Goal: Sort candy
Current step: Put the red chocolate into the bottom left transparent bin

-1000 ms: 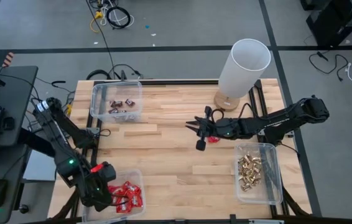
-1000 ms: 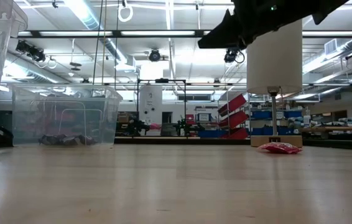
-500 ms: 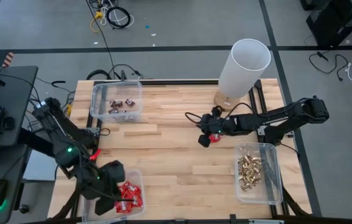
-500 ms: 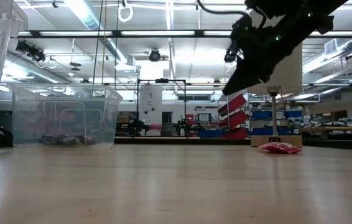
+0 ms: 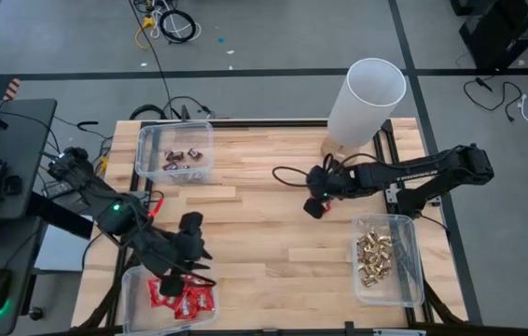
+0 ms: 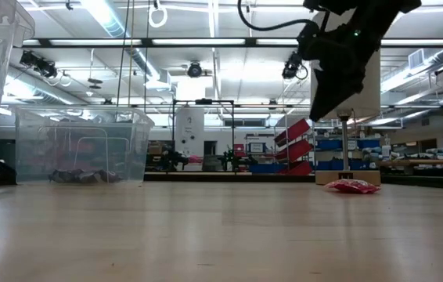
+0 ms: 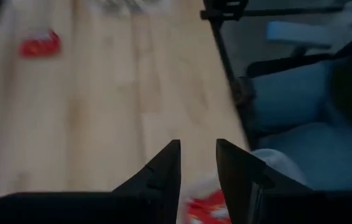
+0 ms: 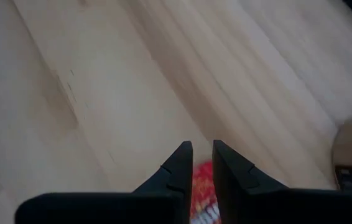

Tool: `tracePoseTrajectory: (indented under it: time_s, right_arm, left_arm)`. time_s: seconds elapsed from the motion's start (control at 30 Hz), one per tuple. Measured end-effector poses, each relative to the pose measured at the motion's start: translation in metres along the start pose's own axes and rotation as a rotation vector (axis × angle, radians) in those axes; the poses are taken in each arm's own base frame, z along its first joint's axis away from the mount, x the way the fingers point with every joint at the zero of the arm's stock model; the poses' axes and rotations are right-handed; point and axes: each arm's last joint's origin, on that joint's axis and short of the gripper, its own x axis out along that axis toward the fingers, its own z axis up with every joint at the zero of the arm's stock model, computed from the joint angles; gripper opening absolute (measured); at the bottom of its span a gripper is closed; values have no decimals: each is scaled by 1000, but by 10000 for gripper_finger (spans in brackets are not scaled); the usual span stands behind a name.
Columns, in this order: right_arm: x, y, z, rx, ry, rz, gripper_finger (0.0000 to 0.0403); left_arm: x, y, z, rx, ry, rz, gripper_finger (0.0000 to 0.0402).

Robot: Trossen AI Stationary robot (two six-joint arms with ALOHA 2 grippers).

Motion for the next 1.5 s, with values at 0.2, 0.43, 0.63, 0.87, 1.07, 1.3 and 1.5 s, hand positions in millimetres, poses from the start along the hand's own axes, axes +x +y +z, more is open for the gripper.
tracePoseTrajectory:
  time_s: [0.2, 0.43, 0.63, 0.87, 1.07, 1.3, 1.5]
  right_arm:
    - [4, 5, -18, -88, 103, 55, 61]
    - [11, 12, -40, -342, 140, 101, 97]
    - [13, 18, -47, -389, 113, 125, 131]
    - [25, 17, -58, -370, 69, 139, 152]
    - [29, 14, -63, -401, 79, 120, 158]
    - [35, 11, -67, -456, 40, 96, 158]
    - [39, 10, -66, -493, -6, 116, 158]
  left_arm:
    - [0, 9, 0, 214, -25, 187, 103]
    - [-3, 19, -14, 296, 101, 334, 103]
    - [-13, 26, -24, 218, 151, 407, 103]
    - [-13, 27, -24, 221, 147, 435, 103]
    - [-15, 29, -28, 235, 188, 458, 103]
    - [-20, 34, -31, 244, 197, 518, 103]
    - [-22, 35, -32, 255, 196, 542, 103]
